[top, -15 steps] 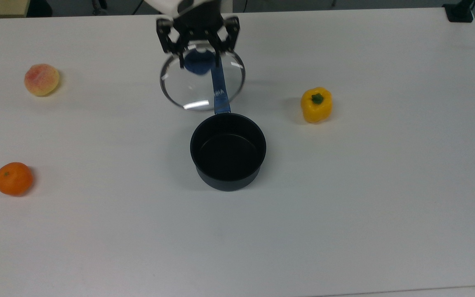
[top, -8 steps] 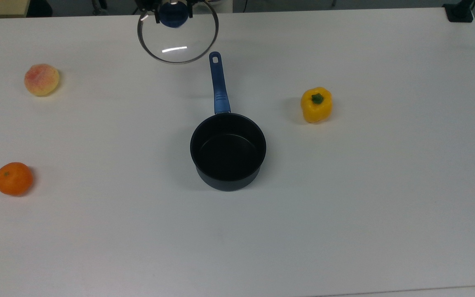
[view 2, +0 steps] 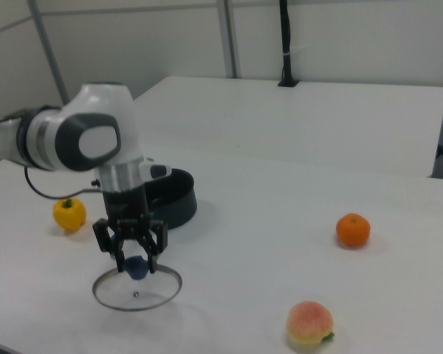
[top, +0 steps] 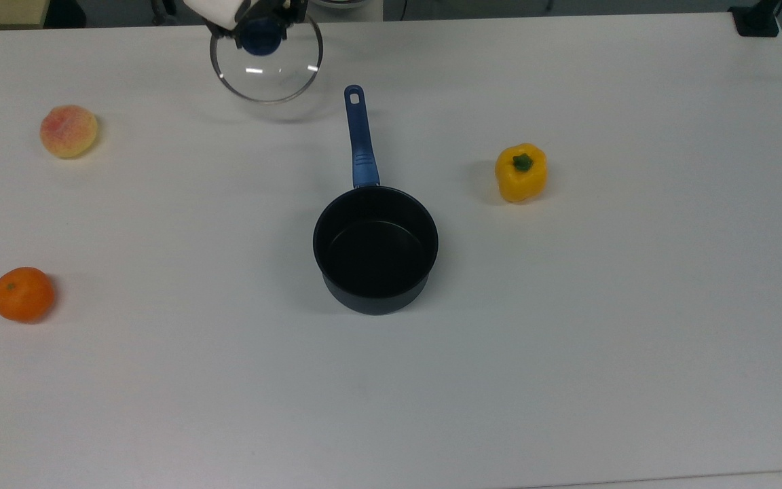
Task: Open lid
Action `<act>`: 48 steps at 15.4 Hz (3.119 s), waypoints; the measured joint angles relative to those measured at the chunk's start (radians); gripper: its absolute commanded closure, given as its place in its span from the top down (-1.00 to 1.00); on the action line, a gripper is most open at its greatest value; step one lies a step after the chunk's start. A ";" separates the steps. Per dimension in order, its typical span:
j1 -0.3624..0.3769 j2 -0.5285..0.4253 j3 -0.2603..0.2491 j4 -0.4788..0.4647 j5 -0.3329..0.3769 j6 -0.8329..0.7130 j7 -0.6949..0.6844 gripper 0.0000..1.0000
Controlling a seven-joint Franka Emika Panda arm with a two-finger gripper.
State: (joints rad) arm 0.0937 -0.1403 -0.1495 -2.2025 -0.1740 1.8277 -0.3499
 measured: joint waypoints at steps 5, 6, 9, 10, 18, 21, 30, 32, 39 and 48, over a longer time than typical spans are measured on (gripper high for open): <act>0.001 0.021 0.007 -0.157 -0.011 0.357 0.130 -0.79; 0.002 0.031 0.013 -0.165 -0.011 0.401 0.155 -0.79; 0.004 0.071 0.047 -0.174 -0.011 0.477 0.204 -0.72; 0.005 0.085 0.056 -0.174 -0.011 0.489 0.219 -0.40; 0.003 0.090 0.060 -0.170 -0.011 0.500 0.231 1.00; -0.002 0.084 0.060 -0.154 -0.011 0.470 0.236 1.00; -0.022 0.030 0.059 0.192 0.064 0.128 0.248 1.00; -0.022 0.026 0.060 0.301 0.118 0.023 0.248 1.00; -0.011 0.026 0.077 0.503 0.260 -0.161 0.402 1.00; -0.010 0.058 0.127 0.524 0.227 -0.133 0.409 1.00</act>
State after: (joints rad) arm 0.0836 -0.0825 -0.0222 -1.6785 0.0527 1.6946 0.0596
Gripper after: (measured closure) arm 0.000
